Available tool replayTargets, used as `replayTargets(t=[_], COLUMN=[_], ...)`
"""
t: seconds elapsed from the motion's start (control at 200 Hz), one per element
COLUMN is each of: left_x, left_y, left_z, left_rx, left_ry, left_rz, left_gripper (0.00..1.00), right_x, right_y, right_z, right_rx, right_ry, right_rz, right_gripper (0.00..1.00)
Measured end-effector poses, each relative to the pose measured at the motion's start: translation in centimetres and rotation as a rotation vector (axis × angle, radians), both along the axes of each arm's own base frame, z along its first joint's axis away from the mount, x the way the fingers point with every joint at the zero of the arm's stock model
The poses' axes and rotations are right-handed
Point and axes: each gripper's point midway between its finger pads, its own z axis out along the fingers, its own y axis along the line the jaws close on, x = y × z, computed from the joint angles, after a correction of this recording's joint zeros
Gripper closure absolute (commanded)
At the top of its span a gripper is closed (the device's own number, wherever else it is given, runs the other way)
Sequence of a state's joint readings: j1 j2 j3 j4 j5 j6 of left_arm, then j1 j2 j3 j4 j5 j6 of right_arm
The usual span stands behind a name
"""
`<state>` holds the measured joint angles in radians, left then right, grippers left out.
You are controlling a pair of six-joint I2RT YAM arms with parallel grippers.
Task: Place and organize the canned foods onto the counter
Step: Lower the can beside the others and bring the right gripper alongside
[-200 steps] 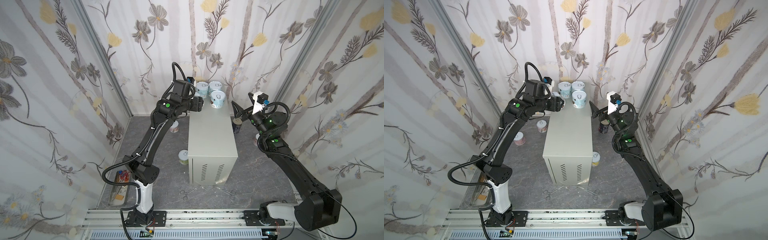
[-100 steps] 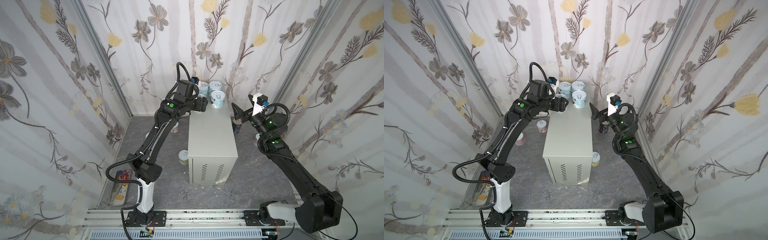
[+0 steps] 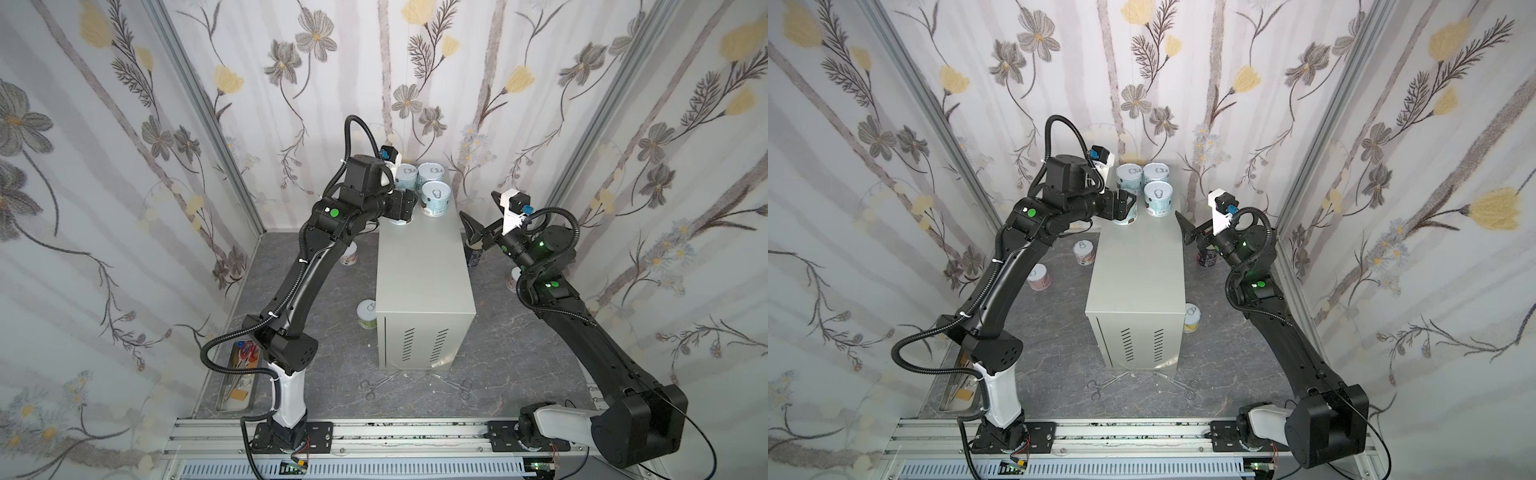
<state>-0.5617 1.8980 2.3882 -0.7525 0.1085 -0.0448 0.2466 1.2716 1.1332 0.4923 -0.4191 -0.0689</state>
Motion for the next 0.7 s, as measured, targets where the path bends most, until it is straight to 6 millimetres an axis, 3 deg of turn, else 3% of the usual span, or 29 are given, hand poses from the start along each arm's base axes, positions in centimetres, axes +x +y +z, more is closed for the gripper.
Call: replayTargets(t=[0.285,0.5,0.7], left_x=[-2.3,-4.8,-6.4], left_y=[1.5,3.1,4.0], left_z=[0.3,-2.0,-4.4], left_rx=[0.061,0.109,0.118], left_ry=[-0.07,-0.097,-0.131], left_rz=[-0.032,-0.047,-0.062], left_gripper=[0.2,0.26,0.34], right_x=[0.2,1.3,1.7], right_y=[1.3,1.9,2.8], right_z=[-0.3,0.1,-1.9], right_rx=[-0.056,-0.074,-0.088], right_ry=[0.01,0.056,0.121], right_rz=[0.065,0.074,0.095], right_gripper=[0.0,0.05,0.09])
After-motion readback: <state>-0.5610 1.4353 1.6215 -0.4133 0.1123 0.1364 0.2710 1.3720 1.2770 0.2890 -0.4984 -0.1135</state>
